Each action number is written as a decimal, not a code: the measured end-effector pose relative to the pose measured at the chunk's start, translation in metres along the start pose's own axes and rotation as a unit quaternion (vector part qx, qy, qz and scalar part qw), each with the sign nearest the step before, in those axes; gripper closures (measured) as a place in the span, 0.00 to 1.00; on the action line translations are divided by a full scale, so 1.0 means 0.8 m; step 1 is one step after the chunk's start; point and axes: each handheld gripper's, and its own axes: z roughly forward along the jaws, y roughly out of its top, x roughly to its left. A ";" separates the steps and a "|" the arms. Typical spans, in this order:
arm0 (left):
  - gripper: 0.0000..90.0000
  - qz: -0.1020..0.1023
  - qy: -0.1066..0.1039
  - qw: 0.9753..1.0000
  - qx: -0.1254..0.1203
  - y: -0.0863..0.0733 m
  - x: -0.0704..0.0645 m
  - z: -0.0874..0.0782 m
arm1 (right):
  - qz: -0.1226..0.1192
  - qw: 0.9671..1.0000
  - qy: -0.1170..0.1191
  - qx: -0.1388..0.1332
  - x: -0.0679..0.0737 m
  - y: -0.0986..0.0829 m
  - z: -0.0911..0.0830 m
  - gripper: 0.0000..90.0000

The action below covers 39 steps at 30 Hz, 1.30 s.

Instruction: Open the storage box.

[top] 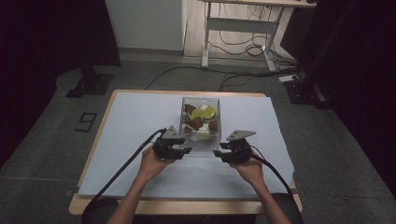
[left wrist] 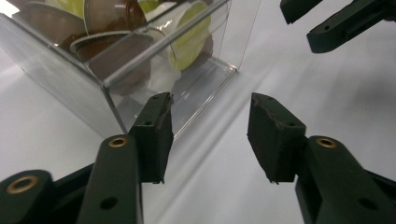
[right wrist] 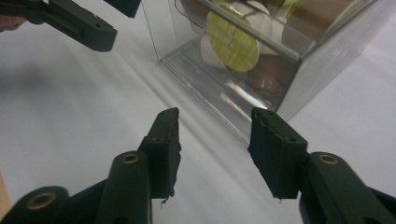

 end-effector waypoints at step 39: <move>0.80 -0.018 0.015 1.000 -0.021 0.015 0.009 0.026 | 0.011 0.999 -0.031 -0.029 -0.001 0.028 0.041 0.88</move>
